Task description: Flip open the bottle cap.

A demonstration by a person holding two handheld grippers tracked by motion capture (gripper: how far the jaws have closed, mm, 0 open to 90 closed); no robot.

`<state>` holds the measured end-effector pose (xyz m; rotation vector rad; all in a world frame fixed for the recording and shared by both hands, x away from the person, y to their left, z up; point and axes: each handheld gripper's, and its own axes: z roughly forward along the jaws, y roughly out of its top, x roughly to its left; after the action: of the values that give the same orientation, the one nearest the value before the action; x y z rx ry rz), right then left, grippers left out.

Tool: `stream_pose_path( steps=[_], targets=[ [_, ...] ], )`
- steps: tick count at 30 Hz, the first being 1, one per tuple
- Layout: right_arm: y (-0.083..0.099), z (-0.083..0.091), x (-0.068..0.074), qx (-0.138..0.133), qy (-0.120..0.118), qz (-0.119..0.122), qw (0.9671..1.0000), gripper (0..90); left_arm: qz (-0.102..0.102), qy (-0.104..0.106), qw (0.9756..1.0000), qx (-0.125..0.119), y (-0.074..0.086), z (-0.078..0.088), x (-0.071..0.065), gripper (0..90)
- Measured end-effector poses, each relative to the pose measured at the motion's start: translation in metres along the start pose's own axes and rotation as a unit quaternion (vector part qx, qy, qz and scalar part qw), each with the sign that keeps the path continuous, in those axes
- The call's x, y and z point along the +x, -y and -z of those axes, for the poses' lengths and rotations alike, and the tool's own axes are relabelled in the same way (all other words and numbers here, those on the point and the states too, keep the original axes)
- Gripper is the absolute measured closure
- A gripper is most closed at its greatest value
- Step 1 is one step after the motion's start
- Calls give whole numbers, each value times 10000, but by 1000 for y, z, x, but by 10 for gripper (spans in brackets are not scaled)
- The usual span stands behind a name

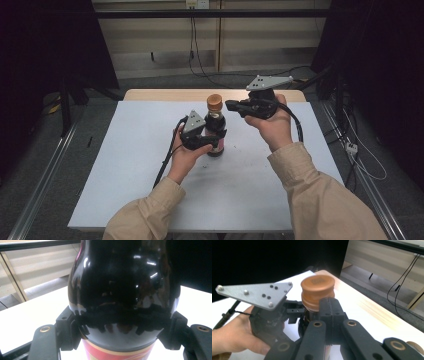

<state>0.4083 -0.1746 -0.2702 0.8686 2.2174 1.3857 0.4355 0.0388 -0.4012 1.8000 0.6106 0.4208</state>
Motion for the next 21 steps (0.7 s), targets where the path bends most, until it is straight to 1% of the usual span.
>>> stream_pose_path(
  steps=[4, 9, 15, 21],
  targets=[
    [2, -5, 1, 71, -30, -8, 10000, 900, 28, -4, 10000, -21, 0, 0, 0, 301],
    [4, -9, 1, 37, -51, -29, 10000, 900, 16, -27, 10000, -34, 0, 0, -1, 301],
    [4, -10, 0, 45, -20, -32, 10000, 900, 24, -24, 10000, -40, 1, 0, -1, 301],
    [4, -12, 0, 36, -58, -76, 9999, 900, 31, -14, 10000, -45, 1, 0, -1, 301]
  ],
)
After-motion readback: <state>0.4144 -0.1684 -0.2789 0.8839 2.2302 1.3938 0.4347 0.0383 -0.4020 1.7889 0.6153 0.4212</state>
